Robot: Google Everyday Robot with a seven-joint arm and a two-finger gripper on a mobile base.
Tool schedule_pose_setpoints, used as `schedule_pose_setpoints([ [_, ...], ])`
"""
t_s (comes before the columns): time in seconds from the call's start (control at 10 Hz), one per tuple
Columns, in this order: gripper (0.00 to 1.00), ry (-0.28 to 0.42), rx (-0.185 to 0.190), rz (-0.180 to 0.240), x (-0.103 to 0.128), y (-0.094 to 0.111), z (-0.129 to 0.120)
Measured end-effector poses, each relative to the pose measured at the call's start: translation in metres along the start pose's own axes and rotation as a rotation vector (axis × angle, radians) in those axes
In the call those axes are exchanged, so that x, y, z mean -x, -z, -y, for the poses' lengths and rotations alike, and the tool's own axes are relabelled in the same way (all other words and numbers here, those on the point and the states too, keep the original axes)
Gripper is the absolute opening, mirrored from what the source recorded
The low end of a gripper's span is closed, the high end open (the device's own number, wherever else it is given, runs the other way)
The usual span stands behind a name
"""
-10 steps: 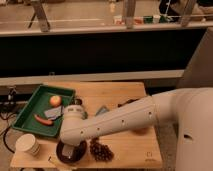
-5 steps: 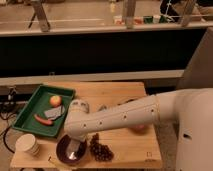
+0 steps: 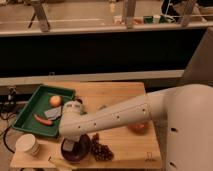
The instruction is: Wipe purple bowl with eraser
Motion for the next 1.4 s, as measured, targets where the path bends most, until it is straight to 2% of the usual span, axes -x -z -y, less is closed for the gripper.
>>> schedule_pose_setpoints([
  [0.3,0.0,0.03,-0.076,0.018,0.023,0.015,0.006],
  [0.5,0.0,0.041,-0.084,0.032,0.039,0.021,-0.001],
  [0.6,0.0,0.032,-0.074,0.029,0.038,0.021,-0.011],
  [0.9,0.0,-0.037,-0.034,-0.007,0.018,0.02,-0.045],
  [1.2,0.0,-0.077,-0.014,-0.07,-0.014,0.021,-0.051],
  [1.4,0.0,-0.087,-0.022,-0.087,-0.026,0.018,-0.045],
])
